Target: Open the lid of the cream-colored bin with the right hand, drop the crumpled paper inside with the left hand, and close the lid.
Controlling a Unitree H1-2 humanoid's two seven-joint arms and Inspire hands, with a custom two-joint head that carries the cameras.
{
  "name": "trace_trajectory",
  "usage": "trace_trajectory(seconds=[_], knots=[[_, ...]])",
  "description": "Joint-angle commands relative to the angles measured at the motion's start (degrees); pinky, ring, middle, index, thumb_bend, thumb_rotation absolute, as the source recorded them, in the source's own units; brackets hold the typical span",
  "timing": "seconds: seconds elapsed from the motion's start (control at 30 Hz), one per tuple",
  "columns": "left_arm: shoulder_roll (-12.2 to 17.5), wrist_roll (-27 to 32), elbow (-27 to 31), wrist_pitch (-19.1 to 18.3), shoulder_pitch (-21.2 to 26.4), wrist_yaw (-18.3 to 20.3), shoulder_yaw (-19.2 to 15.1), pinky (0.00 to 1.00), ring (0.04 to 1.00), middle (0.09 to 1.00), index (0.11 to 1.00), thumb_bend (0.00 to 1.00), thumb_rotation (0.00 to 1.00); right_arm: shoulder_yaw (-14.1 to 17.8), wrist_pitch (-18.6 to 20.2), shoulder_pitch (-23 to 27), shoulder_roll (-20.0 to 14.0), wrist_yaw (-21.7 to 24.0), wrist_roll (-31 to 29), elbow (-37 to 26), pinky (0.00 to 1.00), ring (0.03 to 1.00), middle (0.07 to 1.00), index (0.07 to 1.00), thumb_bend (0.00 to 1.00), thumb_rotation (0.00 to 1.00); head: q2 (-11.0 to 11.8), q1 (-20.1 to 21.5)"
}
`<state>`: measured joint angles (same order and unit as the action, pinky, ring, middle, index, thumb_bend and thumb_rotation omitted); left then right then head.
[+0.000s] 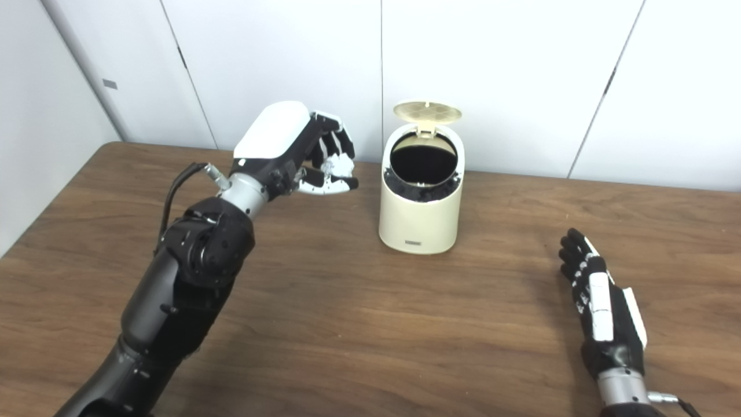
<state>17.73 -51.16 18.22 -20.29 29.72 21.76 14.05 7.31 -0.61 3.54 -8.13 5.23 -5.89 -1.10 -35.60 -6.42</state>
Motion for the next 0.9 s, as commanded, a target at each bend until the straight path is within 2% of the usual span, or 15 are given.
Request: trace_trajectory(seconds=[0.0, 0.07, 0.4, 0.57, 0.7, 0.87], knots=[[0.22, -1.69, 0.47, 0.52, 3.89, 0.07, 0.15, 0.31, 0.367, 0.463, 0.521, 0.47, 0.0, 0.01, -3.42, 0.82, 0.19, -0.64, 0.27, -0.15, 0.91, 0.91, 0.903, 0.89, 0.51, 1.0, 0.26, 0.55], [-0.16, -2.16, 0.34, 0.2, 4.41, 0.43, 0.34, 0.27, 0.373, 0.478, 0.537, 0.46, 0.0, 0.09, -3.42, 0.92, 0.28, -0.64, 0.04, 0.08, 0.91, 0.91, 0.902, 0.89, 0.51, 1.0, 0.26, 0.61], [-4.88, -4.16, -2.83, -0.91, 7.93, -0.2, 1.27, 0.3, 0.363, 0.484, 0.518, 0.47, 0.0, -0.06, -3.24, 0.89, 0.17, -0.46, -0.51, 0.49, 0.93, 0.928, 0.915, 0.896, 0.52, 1.0, 0.01, 1.45], [-6.73, -3.33, -4.81, 0.25, 9.22, -1.65, 1.75, 0.3, 0.356, 0.479, 0.519, 0.47, 0.0, -0.23, -3.14, 0.78, 0.18, -0.43, -0.65, 0.31, 0.93, 0.935, 0.92, 0.898, 0.52, 1.0, -0.16, 1.83], [-7.24, -3.48, -7.77, 2.97, 10.3, -4.15, 3.05, 0.29, 0.362, 0.479, 0.516, 0.47, 0.0, -0.36, -3.01, 0.78, 0.41, -0.81, -0.33, 0.16, 0.93, 0.929, 0.917, 0.898, 0.52, 1.0, -0.16, 2.51], [-8.24, -3.09, -10.44, 3.32, 11.09, -5.41, 3.52, 0.29, 0.384, 0.502, 0.506, 0.47, 0.0, -0.55, -3.43, 0.73, 0.53, -1.36, 0.66, 0.19, 0.91, 0.915, 0.905, 0.889, 0.52, 1.0, -0.27, 2.63]])
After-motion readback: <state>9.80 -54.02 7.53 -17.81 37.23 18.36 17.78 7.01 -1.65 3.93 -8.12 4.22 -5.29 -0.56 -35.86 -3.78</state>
